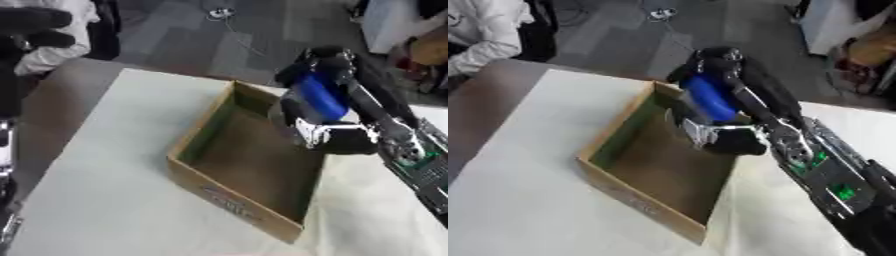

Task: Pick up objects on the table and place them in the box.

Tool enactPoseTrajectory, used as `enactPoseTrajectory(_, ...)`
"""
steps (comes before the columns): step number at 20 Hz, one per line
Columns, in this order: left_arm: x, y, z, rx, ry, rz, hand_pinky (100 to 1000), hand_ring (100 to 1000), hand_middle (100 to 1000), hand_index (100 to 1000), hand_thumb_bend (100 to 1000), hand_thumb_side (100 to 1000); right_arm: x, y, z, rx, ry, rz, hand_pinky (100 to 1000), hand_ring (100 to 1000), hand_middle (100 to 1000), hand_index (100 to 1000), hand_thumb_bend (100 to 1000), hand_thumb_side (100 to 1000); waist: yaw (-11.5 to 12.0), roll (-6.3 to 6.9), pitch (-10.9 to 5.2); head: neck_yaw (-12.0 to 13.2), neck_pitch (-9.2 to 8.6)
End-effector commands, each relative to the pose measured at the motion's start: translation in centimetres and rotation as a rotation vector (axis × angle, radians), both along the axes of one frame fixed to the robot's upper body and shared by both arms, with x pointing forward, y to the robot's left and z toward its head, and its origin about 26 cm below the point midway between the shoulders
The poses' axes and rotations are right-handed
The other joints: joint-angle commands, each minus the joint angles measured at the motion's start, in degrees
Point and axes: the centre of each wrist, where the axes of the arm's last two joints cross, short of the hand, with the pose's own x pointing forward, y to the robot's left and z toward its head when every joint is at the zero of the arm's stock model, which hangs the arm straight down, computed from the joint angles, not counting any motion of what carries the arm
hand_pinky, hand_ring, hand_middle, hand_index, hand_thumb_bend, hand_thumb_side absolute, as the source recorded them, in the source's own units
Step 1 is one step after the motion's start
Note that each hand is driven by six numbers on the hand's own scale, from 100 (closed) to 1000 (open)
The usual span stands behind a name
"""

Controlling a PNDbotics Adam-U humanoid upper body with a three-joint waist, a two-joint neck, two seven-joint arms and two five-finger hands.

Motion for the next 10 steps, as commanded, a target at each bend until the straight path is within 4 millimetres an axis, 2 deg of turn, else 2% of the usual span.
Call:
enactPoseTrajectory(1, -0.46, -0.25, 0.82, 0.000, -0.032, -0.019, 667, 699, 899, 759, 109, 754, -0.23, -0.79, 1.56, 0.007, -0.073, -0.006, 100, 100, 259, 379, 100, 376, 0.17, 0.28, -0.95, -0.18, -1.19)
enactPoseTrajectory(2, -0.46, -0.24, 0.85, -0.001, -0.032, -0.020, 667, 699, 899, 759, 109, 754, -0.23, -0.91, 1.63, 0.007, -0.100, -0.008, 100, 177, 392, 465, 100, 493, 0.20, 0.24, -0.90, -0.10, -1.23)
enactPoseTrajectory(3, -0.46, -0.23, 0.86, -0.001, -0.033, -0.019, 667, 699, 899, 759, 109, 755, -0.16, -1.03, 1.54, -0.016, -0.120, -0.024, 100, 476, 609, 621, 100, 708, 0.17, 0.22, -0.87, 0.02, -1.25)
enactPoseTrajectory(4, -0.46, -0.22, 0.86, -0.001, -0.033, -0.019, 667, 699, 899, 759, 109, 755, 0.00, -1.09, 1.33, -0.039, -0.129, -0.041, 120, 517, 644, 645, 100, 741, 0.15, 0.22, -0.86, 0.09, -1.26)
enactPoseTrajectory(5, -0.46, -0.20, 0.85, 0.000, -0.032, -0.018, 667, 699, 899, 759, 109, 755, 0.23, -1.22, 1.06, -0.072, -0.125, -0.067, 610, 800, 838, 776, 100, 882, 0.08, 0.24, -0.87, 0.19, -1.22)
enactPoseTrajectory(6, -0.46, -0.19, 0.84, 0.001, -0.032, -0.018, 667, 699, 899, 759, 109, 755, 0.41, -1.30, 0.91, -0.099, -0.121, -0.088, 570, 777, 823, 764, 100, 872, 0.02, 0.27, -0.88, 0.26, -1.18)
enactPoseTrajectory(7, -0.46, -0.16, 0.83, 0.001, -0.033, -0.017, 667, 700, 899, 759, 109, 754, 0.52, -1.34, 0.79, -0.122, -0.116, -0.101, 875, 950, 951, 873, 100, 935, -0.05, 0.30, -0.91, 0.35, -1.15)
enactPoseTrajectory(9, -0.45, -0.09, 0.80, 0.002, -0.032, -0.015, 667, 700, 899, 759, 109, 754, 0.58, -1.38, 0.76, -0.152, -0.111, -0.100, 973, 1000, 989, 895, 100, 941, -0.19, 0.35, -1.01, 0.41, -1.09)
enactPoseTrajectory(10, -0.44, -0.06, 0.79, 0.003, -0.031, -0.013, 668, 700, 899, 759, 109, 754, 0.57, -1.42, 0.79, -0.154, -0.110, -0.091, 989, 1000, 1000, 904, 100, 943, -0.27, 0.37, -1.06, 0.44, -1.12)
